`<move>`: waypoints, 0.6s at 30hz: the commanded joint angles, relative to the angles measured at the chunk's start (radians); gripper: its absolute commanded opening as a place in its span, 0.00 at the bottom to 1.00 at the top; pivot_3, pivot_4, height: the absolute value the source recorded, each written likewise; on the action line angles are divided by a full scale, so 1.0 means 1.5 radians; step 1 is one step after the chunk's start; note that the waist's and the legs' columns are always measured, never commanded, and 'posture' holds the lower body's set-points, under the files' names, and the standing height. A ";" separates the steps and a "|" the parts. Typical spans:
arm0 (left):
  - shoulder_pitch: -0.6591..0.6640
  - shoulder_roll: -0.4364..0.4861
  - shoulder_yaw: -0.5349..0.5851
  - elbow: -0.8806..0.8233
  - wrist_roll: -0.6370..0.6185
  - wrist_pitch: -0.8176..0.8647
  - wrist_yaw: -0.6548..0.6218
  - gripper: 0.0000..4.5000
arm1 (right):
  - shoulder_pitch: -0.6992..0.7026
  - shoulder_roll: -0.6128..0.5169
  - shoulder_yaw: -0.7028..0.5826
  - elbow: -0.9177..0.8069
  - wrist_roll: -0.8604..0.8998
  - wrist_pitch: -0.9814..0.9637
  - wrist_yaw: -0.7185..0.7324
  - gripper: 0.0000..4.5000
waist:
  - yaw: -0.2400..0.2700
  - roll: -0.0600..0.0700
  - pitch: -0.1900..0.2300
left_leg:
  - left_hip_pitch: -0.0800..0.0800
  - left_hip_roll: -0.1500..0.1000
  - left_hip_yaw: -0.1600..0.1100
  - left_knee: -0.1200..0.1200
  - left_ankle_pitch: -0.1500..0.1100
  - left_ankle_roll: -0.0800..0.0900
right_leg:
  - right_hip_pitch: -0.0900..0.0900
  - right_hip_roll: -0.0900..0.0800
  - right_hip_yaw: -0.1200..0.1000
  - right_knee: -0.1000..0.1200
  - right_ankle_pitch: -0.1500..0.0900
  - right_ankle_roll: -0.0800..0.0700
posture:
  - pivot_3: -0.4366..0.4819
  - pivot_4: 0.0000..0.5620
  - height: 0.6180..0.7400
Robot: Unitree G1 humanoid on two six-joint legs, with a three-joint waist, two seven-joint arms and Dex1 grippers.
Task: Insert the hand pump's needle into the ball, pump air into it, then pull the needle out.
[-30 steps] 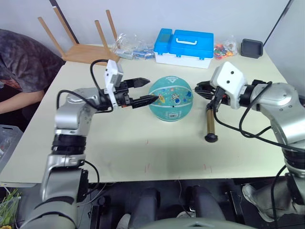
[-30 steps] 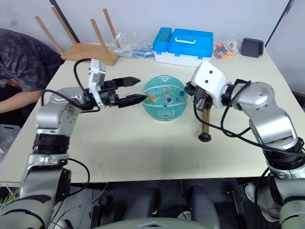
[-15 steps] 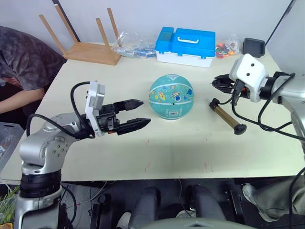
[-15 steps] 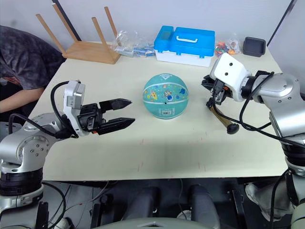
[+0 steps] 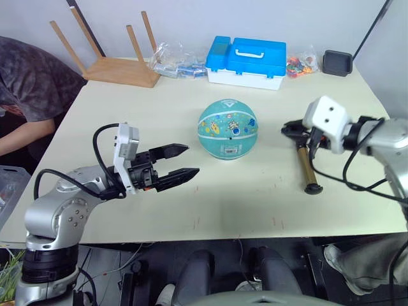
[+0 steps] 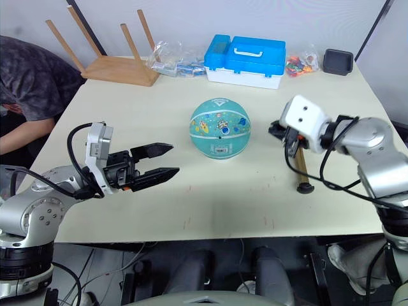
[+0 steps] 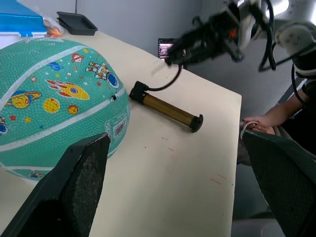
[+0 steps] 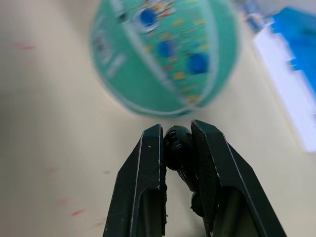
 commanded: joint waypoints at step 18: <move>0.089 -0.001 0.001 -0.061 0.014 -0.056 0.022 1.00 | -0.041 0.113 0.181 0.177 -0.122 -0.175 0.066 0.07 | -0.001 0.000 0.000 | 0.002 0.000 0.002 0.000 0.000 0.000 | 0.001 0.001 0.002 0.001 0.000 0.000 | 0.48 0.27 1.00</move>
